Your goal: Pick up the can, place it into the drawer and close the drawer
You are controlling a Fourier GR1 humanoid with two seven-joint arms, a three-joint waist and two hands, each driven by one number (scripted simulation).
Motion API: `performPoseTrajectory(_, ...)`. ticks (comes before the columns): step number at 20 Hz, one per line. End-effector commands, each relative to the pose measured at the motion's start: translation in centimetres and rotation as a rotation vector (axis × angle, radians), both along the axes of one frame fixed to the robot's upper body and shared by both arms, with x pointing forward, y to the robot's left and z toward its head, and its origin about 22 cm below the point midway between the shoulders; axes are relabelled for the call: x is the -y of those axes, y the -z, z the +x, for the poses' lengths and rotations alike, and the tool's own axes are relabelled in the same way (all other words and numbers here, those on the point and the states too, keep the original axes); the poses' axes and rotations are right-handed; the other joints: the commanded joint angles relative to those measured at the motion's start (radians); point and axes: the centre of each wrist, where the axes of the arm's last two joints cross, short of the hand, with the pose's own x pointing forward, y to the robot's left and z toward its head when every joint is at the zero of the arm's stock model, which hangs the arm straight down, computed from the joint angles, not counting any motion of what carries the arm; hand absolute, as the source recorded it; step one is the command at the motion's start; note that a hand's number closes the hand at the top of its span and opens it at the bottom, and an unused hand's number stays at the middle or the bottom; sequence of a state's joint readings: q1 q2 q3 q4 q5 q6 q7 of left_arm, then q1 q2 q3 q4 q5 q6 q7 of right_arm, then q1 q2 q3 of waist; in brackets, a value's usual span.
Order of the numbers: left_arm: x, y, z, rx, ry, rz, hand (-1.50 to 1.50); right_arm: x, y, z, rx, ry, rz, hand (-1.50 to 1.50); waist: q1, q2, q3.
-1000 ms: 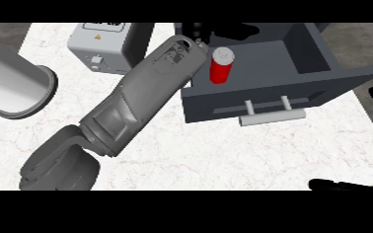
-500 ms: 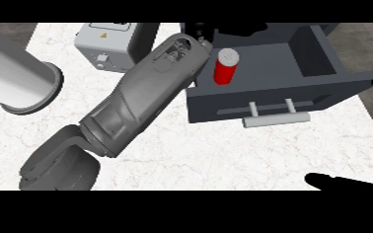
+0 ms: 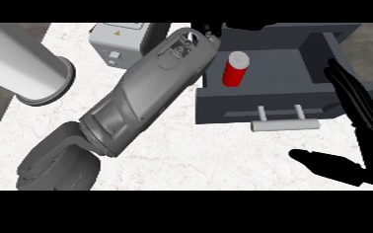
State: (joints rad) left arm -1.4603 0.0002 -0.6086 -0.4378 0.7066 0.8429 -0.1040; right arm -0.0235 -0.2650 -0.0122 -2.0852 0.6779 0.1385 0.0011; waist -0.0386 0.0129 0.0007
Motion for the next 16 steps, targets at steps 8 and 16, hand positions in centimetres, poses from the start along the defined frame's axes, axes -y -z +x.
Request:
performPoseTrajectory(8,-1.3,0.9,-0.2,-0.022,0.009,0.005,-1.50,-1.4,6.5,6.4,-0.065,0.144,-0.251,-1.50,0.066,-0.013,0.000)
performPoseTrajectory(16,-3.9,-1.9,-0.8,-0.027,0.008,0.004,-1.50,-2.4,12.1,9.5,-0.071,0.196,-0.248,-1.50,0.083,-0.016,0.000)
